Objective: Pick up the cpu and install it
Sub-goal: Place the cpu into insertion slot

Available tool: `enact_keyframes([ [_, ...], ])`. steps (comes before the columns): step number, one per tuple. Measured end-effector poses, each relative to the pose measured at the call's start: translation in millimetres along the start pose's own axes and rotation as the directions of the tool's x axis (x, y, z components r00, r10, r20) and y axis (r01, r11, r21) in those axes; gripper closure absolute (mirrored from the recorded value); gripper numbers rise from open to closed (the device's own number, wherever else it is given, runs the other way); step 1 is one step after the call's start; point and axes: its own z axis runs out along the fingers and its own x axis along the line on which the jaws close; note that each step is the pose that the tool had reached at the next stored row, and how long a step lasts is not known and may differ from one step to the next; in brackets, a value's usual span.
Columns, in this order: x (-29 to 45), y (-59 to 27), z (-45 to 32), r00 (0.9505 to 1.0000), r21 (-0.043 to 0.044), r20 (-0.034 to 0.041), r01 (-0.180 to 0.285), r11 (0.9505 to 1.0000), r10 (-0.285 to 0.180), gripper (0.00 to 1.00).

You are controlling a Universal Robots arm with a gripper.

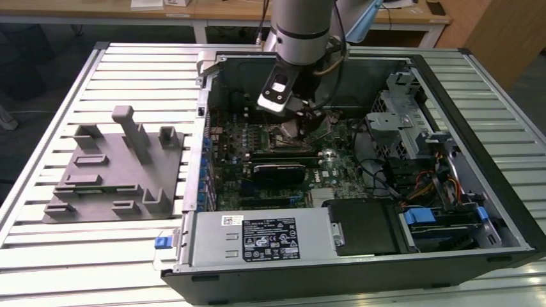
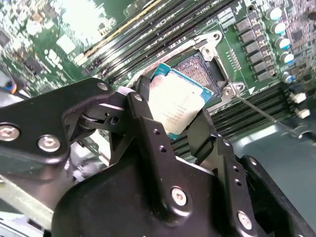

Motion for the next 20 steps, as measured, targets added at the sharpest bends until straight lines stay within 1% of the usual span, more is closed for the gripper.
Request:
enact_keyframes([
  [2,0.0,0.0,0.6,0.9994,0.0004,0.0022,-0.036,0.9994,0.036,0.46],
  [4,0.0,-0.1,1.1,0.9974,0.0007,0.0043,-0.072,0.9974,0.072,0.46],
  [7,0.0,-0.1,1.9,0.9919,0.0009,0.0077,-0.127,0.9919,0.127,0.46],
  [10,0.0,-0.2,2.6,0.9836,0.0009,0.0109,-0.180,0.9836,0.180,0.46],
  [13,0.0,-0.2,3.0,0.9727,0.0009,0.0143,-0.232,0.9728,0.232,0.46],
  [15,0.5,0.0,3.2,0.9684,0.0006,0.0151,-0.249,0.9685,0.249,0.46],
  [18,1.8,0.6,3.3,0.9636,0.0006,0.0163,-0.267,0.9637,0.267,0.46],
  [19,2.0,0.7,3.5,0.9613,0.0004,0.0168,-0.275,0.9614,0.275,0.46],
  [20,2.1,0.8,3.8,0.9572,0.0003,0.0176,-0.289,0.9574,0.289,0.46],
])
